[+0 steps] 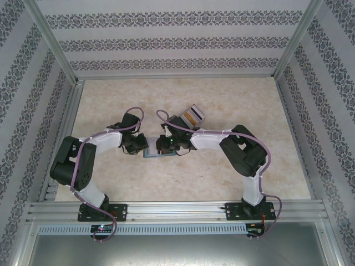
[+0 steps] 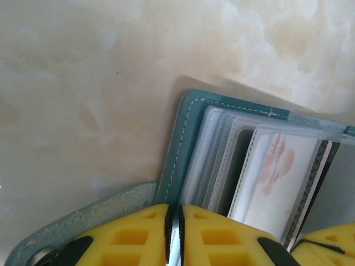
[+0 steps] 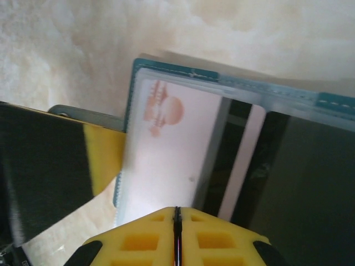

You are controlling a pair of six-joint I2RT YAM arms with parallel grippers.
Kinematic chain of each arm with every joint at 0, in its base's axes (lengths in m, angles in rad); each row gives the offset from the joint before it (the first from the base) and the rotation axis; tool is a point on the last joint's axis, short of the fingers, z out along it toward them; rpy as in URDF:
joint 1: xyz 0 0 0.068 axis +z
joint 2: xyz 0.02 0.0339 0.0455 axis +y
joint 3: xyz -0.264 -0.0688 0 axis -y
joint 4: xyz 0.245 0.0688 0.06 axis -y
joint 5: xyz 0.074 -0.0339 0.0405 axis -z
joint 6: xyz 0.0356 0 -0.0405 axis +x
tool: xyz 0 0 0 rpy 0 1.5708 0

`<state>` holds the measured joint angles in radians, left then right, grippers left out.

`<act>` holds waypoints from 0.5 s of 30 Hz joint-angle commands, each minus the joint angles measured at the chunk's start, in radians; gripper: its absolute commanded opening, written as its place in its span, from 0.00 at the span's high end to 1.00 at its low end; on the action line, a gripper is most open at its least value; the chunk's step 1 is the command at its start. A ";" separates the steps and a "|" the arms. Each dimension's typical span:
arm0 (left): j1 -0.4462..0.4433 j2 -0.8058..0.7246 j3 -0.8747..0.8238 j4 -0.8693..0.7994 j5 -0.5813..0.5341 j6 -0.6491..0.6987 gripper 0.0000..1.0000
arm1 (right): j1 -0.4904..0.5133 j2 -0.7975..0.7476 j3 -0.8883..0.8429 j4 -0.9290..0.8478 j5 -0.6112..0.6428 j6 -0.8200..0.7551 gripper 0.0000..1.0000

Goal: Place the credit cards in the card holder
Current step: Insert the credit card into the card slot.

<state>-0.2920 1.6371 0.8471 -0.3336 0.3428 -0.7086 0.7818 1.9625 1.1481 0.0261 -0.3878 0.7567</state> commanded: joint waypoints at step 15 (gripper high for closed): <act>0.002 -0.089 0.114 -0.176 -0.069 0.035 0.81 | -0.038 -0.072 -0.070 0.017 0.005 -0.002 0.87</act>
<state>-0.2924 1.5730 0.9245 -0.4416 0.3153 -0.7006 0.7593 1.9209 1.1000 0.0433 -0.3977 0.7589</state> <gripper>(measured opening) 0.185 0.126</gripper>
